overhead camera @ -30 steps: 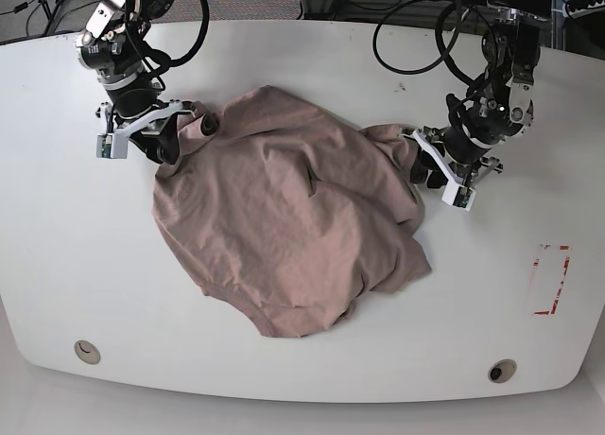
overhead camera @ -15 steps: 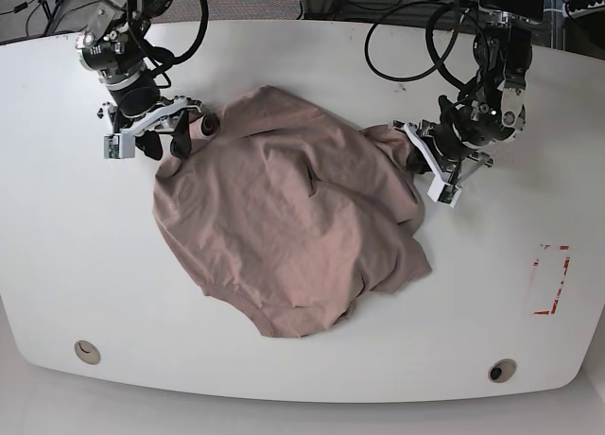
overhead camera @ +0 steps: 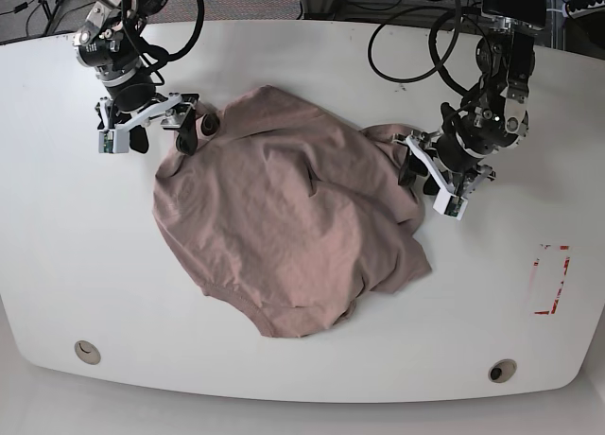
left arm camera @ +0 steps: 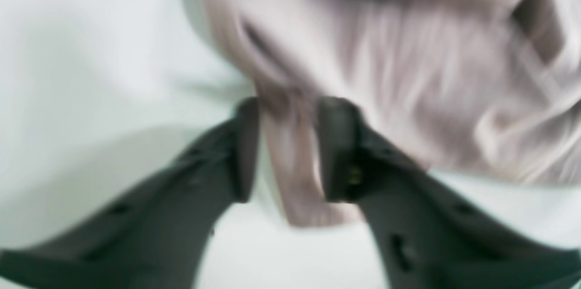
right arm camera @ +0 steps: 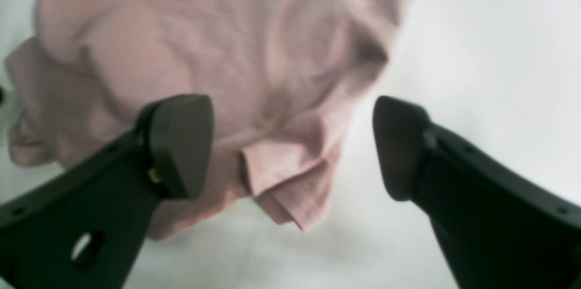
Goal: Fold the T-shirt properly
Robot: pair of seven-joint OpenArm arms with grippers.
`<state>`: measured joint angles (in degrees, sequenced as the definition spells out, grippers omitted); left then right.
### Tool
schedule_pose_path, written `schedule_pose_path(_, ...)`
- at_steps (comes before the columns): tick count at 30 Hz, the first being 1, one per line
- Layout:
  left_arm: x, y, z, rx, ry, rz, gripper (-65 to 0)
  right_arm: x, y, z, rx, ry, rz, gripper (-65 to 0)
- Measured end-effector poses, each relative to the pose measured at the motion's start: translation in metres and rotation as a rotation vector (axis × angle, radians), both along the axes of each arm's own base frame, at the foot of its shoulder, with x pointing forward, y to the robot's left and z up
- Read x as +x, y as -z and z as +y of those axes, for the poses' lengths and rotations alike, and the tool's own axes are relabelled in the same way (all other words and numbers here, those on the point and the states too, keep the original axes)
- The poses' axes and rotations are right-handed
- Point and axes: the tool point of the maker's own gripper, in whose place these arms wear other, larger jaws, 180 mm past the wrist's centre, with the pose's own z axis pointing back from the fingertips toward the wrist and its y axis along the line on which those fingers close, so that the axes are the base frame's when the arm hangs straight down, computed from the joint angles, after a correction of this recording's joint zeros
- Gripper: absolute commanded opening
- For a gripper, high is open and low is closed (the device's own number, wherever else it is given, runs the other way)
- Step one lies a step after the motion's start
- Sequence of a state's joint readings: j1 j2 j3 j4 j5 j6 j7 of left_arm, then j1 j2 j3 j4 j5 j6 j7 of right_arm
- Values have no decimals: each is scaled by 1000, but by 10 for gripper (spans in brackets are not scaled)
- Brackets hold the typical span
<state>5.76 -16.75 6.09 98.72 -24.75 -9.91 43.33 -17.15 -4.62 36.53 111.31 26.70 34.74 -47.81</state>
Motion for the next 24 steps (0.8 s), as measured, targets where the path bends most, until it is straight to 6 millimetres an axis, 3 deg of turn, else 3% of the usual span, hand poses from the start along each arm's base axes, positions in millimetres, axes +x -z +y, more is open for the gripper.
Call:
schedule_pose_path(10, 14, -6, 4, -9, -9, -27, -353, -4, 7, -6, 18, 28, 16, -137)
schedule_pose_path(16, 26, -15, 6, -14, -16, -58, -342, -2, 7, -4, 17, 21, 14, -118)
schedule_pose_path(24, 26, -9, -10, -63, -12, -34, -314, 5, 3, 1, 11, -4, 0, -103)
